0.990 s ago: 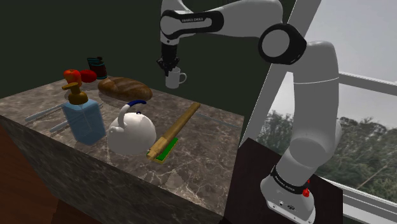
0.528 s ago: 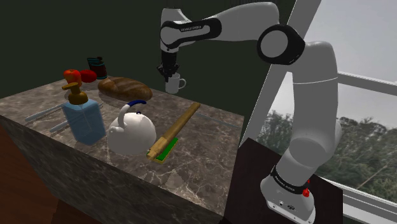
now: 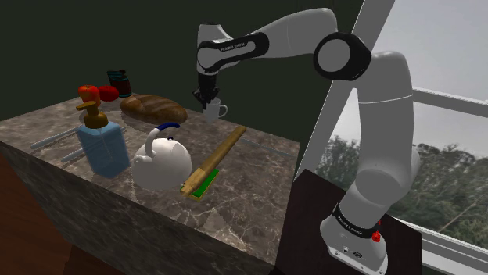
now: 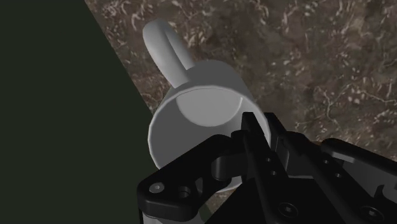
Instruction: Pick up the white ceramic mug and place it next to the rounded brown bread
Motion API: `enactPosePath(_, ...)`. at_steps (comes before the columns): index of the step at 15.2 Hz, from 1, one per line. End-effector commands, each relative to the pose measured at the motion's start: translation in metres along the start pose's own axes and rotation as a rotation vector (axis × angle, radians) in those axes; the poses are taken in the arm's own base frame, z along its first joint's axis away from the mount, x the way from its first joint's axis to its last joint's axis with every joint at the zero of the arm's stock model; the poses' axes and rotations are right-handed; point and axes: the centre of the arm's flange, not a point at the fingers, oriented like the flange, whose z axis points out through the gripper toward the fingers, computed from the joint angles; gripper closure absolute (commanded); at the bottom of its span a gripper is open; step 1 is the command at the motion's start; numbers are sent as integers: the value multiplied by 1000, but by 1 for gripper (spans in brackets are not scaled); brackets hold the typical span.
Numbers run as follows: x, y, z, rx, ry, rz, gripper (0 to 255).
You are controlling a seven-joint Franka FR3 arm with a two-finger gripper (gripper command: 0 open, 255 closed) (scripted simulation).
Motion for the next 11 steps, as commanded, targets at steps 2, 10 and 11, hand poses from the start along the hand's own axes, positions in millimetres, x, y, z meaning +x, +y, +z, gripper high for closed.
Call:
enactPosePath(2,-2,0,17,0,0,0,255)
enactPosePath(10,-3,0,24,0,0,0,255)
enactPosePath(11,-3,0,24,0,0,0,0)
